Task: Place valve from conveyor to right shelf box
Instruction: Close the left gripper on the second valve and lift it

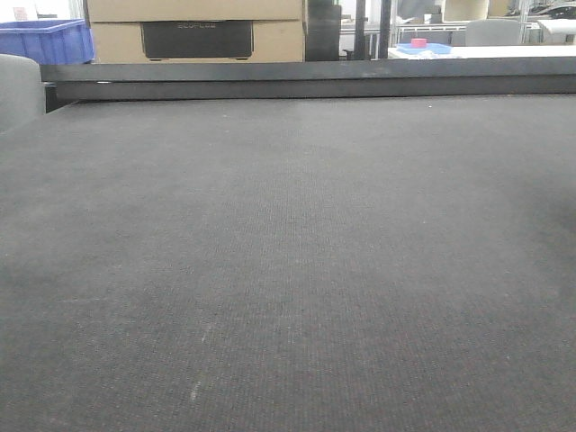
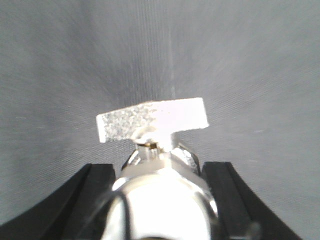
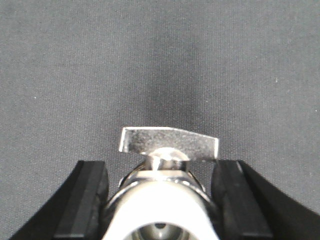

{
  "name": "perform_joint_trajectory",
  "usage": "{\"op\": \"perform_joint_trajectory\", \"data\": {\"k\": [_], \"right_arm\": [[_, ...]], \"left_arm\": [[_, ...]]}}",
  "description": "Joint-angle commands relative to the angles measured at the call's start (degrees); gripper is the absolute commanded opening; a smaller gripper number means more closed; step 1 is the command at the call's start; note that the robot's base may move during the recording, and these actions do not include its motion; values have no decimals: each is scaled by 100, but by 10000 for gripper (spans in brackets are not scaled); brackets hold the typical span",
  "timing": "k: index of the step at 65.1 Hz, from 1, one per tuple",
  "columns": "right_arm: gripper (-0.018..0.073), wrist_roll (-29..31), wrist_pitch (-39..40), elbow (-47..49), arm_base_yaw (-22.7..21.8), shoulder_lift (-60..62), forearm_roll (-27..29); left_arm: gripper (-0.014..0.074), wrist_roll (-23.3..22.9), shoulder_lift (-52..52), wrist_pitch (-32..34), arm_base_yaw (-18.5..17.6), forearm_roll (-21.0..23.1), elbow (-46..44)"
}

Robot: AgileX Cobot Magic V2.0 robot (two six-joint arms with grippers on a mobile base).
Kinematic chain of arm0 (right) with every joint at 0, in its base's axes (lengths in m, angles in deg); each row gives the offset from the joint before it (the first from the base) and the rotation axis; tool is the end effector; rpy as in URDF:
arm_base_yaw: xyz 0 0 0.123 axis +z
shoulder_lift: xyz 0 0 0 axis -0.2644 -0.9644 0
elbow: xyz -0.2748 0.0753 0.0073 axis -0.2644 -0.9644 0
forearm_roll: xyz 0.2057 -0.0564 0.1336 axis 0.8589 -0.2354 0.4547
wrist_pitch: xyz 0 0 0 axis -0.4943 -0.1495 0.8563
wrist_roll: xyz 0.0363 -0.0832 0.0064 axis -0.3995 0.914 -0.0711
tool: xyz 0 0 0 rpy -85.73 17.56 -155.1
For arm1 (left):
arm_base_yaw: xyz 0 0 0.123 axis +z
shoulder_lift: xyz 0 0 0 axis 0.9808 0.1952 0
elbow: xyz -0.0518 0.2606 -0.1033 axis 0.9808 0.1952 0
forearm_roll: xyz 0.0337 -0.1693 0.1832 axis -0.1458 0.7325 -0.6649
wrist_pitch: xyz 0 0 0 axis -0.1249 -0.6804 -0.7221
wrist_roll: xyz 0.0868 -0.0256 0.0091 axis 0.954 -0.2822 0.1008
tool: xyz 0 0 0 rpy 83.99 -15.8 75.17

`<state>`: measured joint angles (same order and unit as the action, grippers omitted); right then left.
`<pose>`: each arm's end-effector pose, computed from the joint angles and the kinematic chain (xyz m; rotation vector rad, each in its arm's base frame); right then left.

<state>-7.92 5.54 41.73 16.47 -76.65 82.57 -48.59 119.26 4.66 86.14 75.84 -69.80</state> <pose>0.2432 0.0149 0.3145 -0.0605 2.5422 0.1515 0.3215 0.0409 0.3084 0.0763 2.7717 0.0674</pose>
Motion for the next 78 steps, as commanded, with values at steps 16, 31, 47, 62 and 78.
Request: {"op": "perform_joint_trajectory", "data": {"k": [16,31,47,62,78], "right_arm": [[-154,21,240,63,-4,439,-15],[-154,21,132,291,-4,1006,38],[-154,21,14,379,-4,1384,112],[-154,21,54,379,-4,1393,112],[-154,21,83,379,-4,1393,112]], "left_arm": [[-111,-89,-1704,270,-40,316,378],[-111,-89,-2593,448,-40,384,748],[-111,-89,-2849,521,-40,384,771],[-111,-89,-2849,533,-40,384,771],[-111,-89,-2849,546,-40,384,771]]}}
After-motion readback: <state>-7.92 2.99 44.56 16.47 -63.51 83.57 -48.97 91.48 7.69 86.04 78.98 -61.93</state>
